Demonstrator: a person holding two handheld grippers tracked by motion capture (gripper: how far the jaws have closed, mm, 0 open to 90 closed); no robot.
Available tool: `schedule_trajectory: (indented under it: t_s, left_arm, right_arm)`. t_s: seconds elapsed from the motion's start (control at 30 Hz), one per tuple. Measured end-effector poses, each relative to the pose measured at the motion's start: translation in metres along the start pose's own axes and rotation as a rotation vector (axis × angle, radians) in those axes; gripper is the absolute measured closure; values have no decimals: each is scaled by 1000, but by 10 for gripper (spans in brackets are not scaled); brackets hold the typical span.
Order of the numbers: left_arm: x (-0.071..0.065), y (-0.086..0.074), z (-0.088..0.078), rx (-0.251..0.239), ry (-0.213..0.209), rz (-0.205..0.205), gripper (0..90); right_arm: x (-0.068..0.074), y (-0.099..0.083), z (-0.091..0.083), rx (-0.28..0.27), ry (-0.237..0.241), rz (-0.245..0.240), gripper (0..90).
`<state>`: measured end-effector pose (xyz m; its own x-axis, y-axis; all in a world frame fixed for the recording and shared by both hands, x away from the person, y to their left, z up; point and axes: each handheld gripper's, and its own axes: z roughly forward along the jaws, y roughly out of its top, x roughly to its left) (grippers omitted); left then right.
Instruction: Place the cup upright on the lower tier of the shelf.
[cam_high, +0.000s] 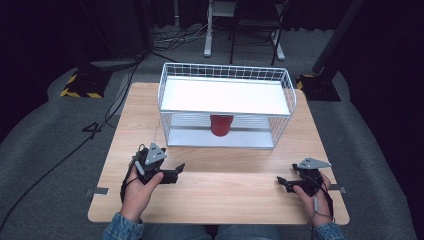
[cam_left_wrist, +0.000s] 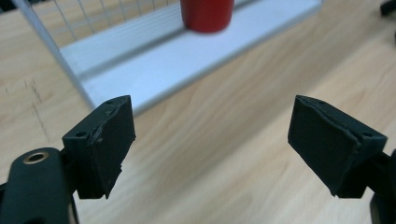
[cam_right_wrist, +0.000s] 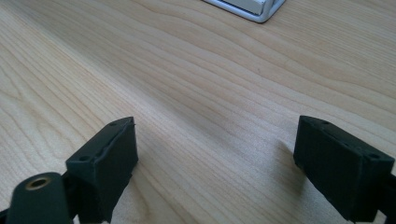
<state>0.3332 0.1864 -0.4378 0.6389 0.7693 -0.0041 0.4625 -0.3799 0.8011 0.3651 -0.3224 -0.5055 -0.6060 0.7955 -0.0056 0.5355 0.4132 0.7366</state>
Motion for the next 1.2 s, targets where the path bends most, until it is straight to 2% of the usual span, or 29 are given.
schedule_trajectory:
  t_s: [0.13,0.17,0.2,0.23,0.37,0.53,0.57,0.73,1.0,1.1,1.2]
  left_arm:
    - [4,-12,-4,8,-9,-4,154]
    - [7,-19,-5,24,2,-10,154]
    - [7,-19,-5,24,2,-10,154]
    - [10,-25,-5,53,7,-14,154]
    - [12,-33,-3,105,-31,-27,154]
    - [14,-43,0,141,-29,-26,156]
    - [16,-49,1,150,-30,-46,156]
    - [21,-60,3,159,-21,-75,156]
    - [27,-73,8,197,-6,-36,157]
    - [30,-77,10,163,-10,-8,151]
    - [30,-77,9,166,-19,-3,150]
  right_arm:
    - [0,0,0,0,0,1,139]
    - [0,0,0,0,0,1,139]
    - [0,0,0,0,0,1,139]
    - [0,0,0,0,0,1,139]
    - [0,0,0,0,0,1,139]
    - [0,0,0,0,0,0,139]
    - [0,0,0,0,0,1,139]
    - [0,0,0,0,0,1,139]
    - [0,0,0,0,0,1,139]
    - [0,0,0,0,0,1,140]
    - [0,0,0,0,0,1,139]
